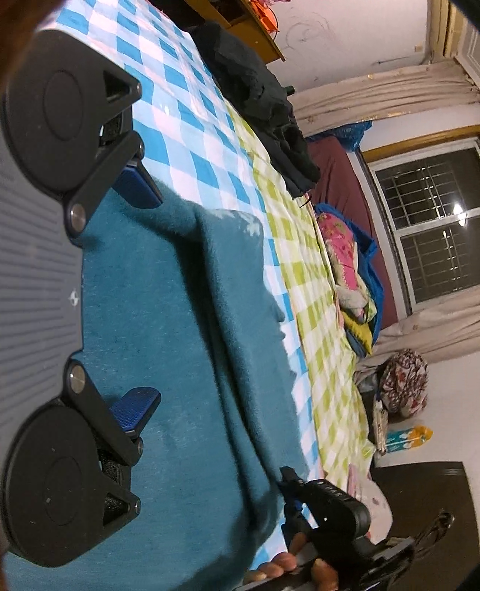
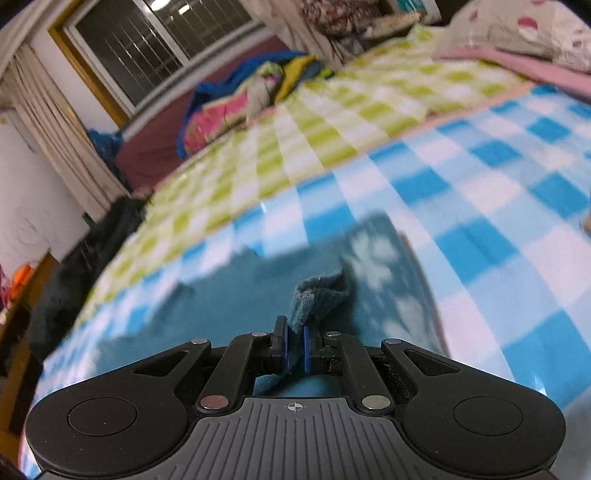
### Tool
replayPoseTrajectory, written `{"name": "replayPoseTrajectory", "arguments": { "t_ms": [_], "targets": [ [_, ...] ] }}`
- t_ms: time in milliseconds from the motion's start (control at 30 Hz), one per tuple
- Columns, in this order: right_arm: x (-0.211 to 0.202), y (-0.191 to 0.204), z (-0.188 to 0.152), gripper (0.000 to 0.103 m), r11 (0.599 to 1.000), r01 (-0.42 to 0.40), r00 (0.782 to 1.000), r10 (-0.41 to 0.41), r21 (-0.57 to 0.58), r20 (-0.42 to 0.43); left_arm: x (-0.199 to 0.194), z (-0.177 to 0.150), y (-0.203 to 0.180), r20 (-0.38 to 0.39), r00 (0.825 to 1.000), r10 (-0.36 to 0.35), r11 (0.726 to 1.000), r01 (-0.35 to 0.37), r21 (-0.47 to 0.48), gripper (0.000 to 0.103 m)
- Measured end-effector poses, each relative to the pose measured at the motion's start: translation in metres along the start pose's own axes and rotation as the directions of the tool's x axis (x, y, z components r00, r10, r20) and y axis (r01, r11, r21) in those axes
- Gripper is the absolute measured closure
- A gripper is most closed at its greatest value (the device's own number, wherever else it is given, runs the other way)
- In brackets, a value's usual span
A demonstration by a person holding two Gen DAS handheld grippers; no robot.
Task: Fold small clothes
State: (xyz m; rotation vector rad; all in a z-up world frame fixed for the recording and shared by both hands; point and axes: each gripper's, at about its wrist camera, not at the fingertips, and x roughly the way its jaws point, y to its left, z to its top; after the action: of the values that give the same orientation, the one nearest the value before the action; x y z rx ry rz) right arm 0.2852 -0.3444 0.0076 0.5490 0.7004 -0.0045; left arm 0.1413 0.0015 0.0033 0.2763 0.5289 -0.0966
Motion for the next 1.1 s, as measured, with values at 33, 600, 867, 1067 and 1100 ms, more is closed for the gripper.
{"name": "replayPoseTrajectory", "arguments": {
  "t_ms": [33, 600, 867, 1067, 1100],
  "targets": [
    [0.000, -0.003, -0.005, 0.093, 1.000, 0.003, 1.000, -0.003, -0.004, -0.007, -0.002, -0.002, 0.001, -0.002, 1.000, 0.004, 1.000, -0.004, 0.005, 0.000],
    [-0.038, 0.029, -0.050, 0.085, 0.973, 0.089, 0.995, -0.095, -0.213, -0.017, -0.040, -0.057, 0.055, -0.157, 0.982, 0.101, 0.986, -0.119, -0.113, 0.000],
    [-0.130, 0.014, -0.102, 0.084, 0.956, 0.069, 0.994, -0.090, -0.286, -0.063, -0.078, -0.081, 0.051, -0.143, 0.988, 0.061, 0.991, -0.076, -0.107, 0.000],
    [-0.194, -0.025, -0.156, 0.081, 0.965, 0.128, 0.982, -0.156, -0.230, -0.110, -0.101, -0.098, 0.047, -0.144, 0.989, 0.039, 0.995, -0.053, -0.090, 0.000],
    [-0.203, -0.028, -0.164, 0.081, 0.963, 0.141, 0.981, -0.168, -0.231, -0.102, -0.104, -0.100, 0.047, -0.147, 0.988, 0.040, 0.995, -0.053, -0.090, 0.000]
  ]
}}
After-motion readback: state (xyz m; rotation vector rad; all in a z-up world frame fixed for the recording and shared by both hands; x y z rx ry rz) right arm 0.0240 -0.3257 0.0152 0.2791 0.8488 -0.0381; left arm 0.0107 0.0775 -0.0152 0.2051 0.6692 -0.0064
